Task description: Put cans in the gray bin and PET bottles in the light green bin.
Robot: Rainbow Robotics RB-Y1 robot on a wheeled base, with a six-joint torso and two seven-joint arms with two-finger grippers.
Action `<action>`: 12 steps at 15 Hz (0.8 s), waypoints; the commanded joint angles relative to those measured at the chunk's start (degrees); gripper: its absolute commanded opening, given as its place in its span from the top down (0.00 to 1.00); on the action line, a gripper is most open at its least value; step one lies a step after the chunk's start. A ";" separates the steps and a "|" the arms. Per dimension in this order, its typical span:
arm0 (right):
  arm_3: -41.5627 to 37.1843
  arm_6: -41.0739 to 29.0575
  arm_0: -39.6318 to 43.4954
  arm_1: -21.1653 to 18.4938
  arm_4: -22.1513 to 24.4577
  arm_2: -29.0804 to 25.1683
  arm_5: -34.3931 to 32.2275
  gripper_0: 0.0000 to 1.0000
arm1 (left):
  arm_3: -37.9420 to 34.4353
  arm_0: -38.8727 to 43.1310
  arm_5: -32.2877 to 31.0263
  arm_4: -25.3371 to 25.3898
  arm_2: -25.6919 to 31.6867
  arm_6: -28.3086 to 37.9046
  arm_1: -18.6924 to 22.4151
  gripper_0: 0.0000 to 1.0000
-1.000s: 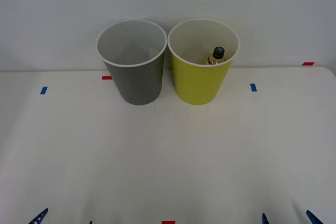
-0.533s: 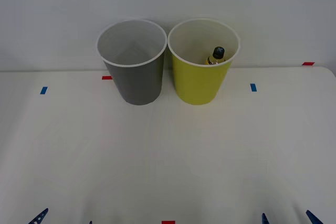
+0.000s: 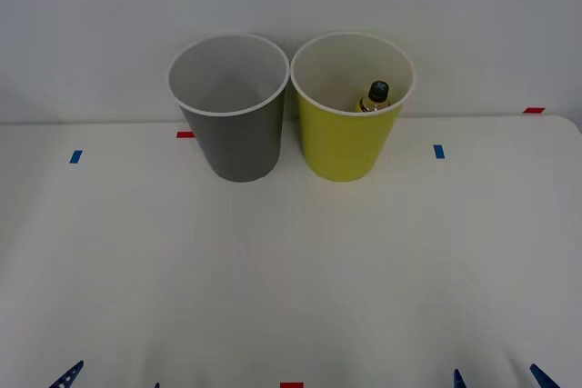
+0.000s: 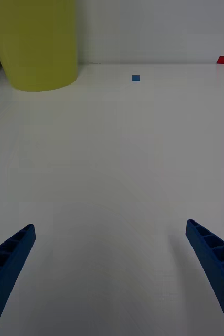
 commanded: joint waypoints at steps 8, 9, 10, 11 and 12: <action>0.00 0.00 0.00 0.00 0.00 0.00 0.00 0.00 | 0.00 0.00 0.00 0.00 0.00 0.00 0.00 0.00; 0.00 0.00 0.00 0.00 0.00 0.00 0.00 0.00 | 0.00 0.00 0.00 0.00 0.00 0.00 0.00 0.00; 0.00 0.00 0.00 0.00 0.00 0.00 0.00 0.00 | 0.00 0.00 0.00 0.00 0.00 0.00 0.00 0.00; 0.00 0.00 0.00 0.00 0.00 0.00 0.00 0.00 | 0.00 0.00 0.00 0.00 0.00 0.00 0.00 0.00; 0.00 0.00 0.00 0.00 0.00 0.00 0.00 0.00 | 0.00 0.00 0.00 0.00 0.00 0.00 0.00 0.00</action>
